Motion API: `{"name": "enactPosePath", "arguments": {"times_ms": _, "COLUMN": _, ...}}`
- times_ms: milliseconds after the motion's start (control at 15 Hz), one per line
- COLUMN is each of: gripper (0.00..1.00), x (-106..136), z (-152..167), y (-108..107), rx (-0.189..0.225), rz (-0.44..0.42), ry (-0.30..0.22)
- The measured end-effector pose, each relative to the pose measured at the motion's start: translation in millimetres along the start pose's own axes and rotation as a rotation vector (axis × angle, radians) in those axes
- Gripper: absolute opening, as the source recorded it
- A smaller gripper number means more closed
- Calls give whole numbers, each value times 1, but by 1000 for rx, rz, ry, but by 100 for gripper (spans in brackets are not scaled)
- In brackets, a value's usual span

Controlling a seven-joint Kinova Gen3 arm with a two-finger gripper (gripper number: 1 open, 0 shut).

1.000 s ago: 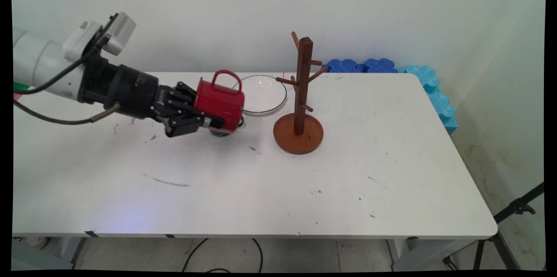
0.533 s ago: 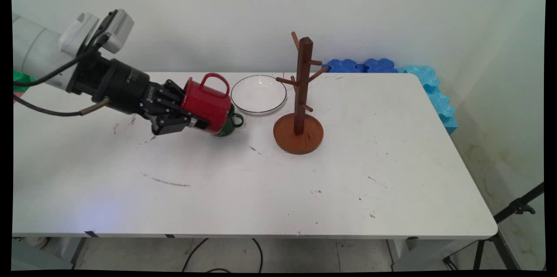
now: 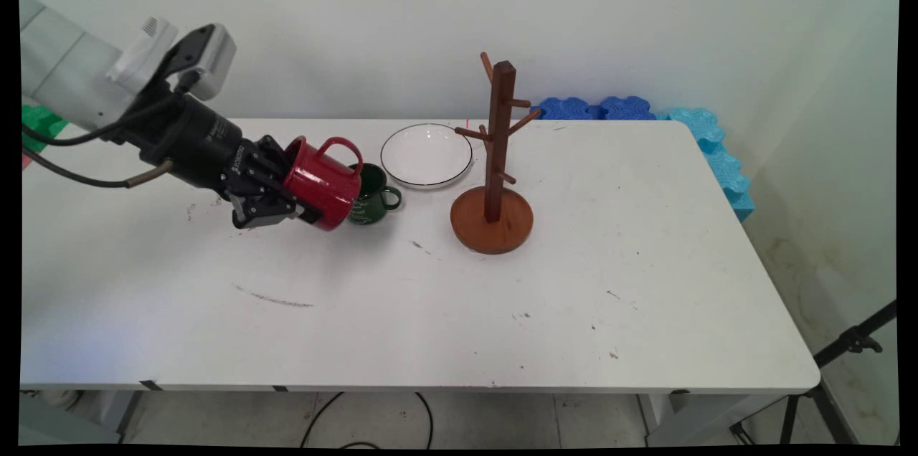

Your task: Place the picked object on the table

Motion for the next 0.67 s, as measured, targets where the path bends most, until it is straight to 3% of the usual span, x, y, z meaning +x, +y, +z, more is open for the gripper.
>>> {"name": "enactPosePath", "arguments": {"times_ms": 667, "gripper": 0, "x": 44, "z": 13, "y": 1, "rx": 43, "rz": -2, "ry": -234}}
